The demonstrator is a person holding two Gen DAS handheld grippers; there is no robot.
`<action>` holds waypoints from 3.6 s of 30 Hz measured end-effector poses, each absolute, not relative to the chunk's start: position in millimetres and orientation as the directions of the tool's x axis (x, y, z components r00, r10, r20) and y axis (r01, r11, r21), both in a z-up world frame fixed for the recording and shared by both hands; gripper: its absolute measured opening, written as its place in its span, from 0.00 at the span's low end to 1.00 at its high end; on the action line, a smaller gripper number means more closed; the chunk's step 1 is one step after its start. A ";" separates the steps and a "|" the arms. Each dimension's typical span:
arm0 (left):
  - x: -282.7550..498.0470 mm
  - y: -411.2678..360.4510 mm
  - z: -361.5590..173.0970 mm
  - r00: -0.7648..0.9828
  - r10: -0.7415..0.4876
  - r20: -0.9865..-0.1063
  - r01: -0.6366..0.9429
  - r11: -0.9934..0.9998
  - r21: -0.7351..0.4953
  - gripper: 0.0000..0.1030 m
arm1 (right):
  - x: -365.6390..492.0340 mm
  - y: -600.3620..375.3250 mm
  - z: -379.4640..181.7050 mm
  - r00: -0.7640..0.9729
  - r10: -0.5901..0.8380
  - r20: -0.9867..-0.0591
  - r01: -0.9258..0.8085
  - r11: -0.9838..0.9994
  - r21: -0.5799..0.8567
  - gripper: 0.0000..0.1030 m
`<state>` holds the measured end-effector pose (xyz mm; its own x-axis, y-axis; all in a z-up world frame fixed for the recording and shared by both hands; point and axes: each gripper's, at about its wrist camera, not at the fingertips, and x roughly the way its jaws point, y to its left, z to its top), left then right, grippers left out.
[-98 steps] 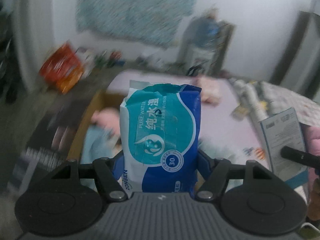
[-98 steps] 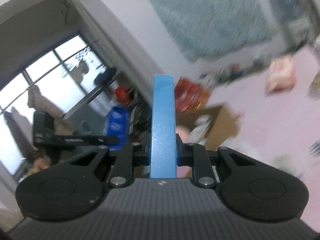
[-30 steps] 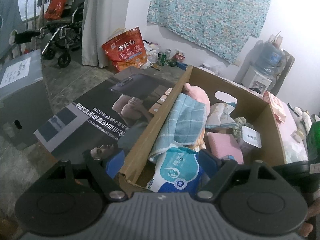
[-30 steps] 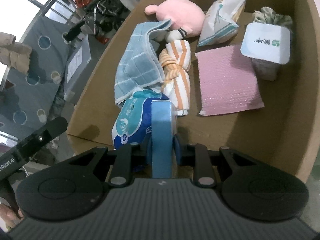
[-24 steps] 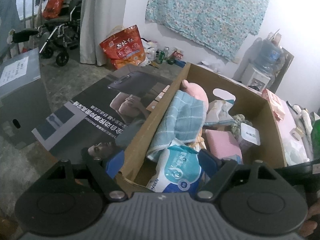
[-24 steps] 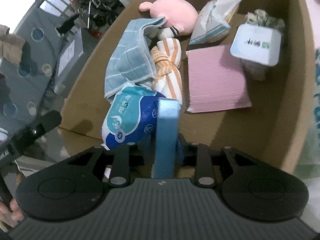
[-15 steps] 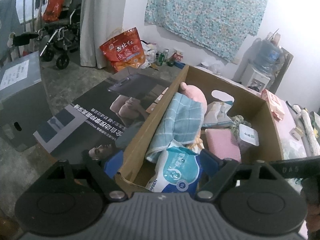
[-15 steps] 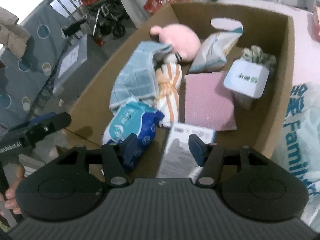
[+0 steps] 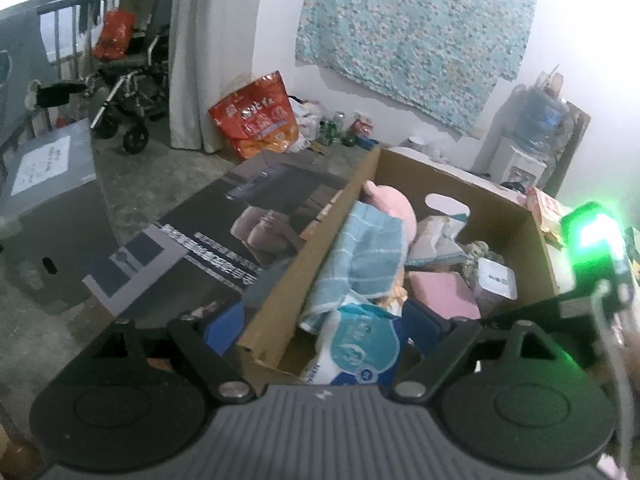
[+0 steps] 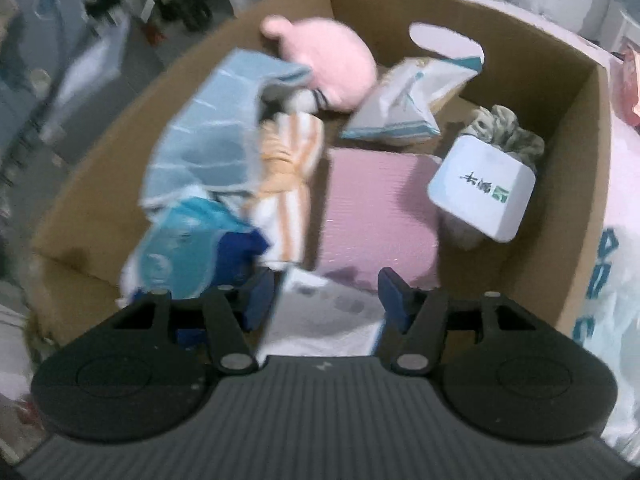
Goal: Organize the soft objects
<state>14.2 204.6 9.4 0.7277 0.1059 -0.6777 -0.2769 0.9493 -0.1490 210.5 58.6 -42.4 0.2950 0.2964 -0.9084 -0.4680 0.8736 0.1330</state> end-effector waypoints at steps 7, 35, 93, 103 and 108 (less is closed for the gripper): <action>8.1 216.0 10.5 0.721 0.132 -0.680 -0.301 0.944 -0.136 0.85 | 219.3 63.3 -61.6 0.119 0.358 -0.926 -0.448 0.852 0.271 0.64; 109.3 57.9 105.8 0.761 -0.087 -0.643 0.173 0.982 0.072 0.99 | 164.7 -257.3 82.7 0.644 0.516 -0.565 -0.246 0.839 0.485 0.83; 175.6 -112.1 115.8 0.602 -0.296 -0.741 0.510 0.857 0.072 0.95 | 189.0 -453.6 -28.1 0.740 0.427 -0.520 0.117 0.680 0.724 0.44; 67.3 55.2 127.6 0.779 -0.109 -0.617 0.142 0.990 0.004 0.99 | 144.6 -340.5 81.1 0.650 0.682 -0.336 -0.319 0.646 0.694 0.44; 33.8 129.2 84.1 0.784 0.016 -0.620 -0.070 0.996 -0.063 0.99 | 167.4 -231.0 77.3 0.428 0.810 -0.401 -0.441 0.575 0.689 0.45</action>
<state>33.8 129.2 84.1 0.7841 0.0157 -0.6204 -0.0700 0.9955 -0.0634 167.4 -231.0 77.3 0.4276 0.8100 -0.4014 -0.4410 0.5745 0.6895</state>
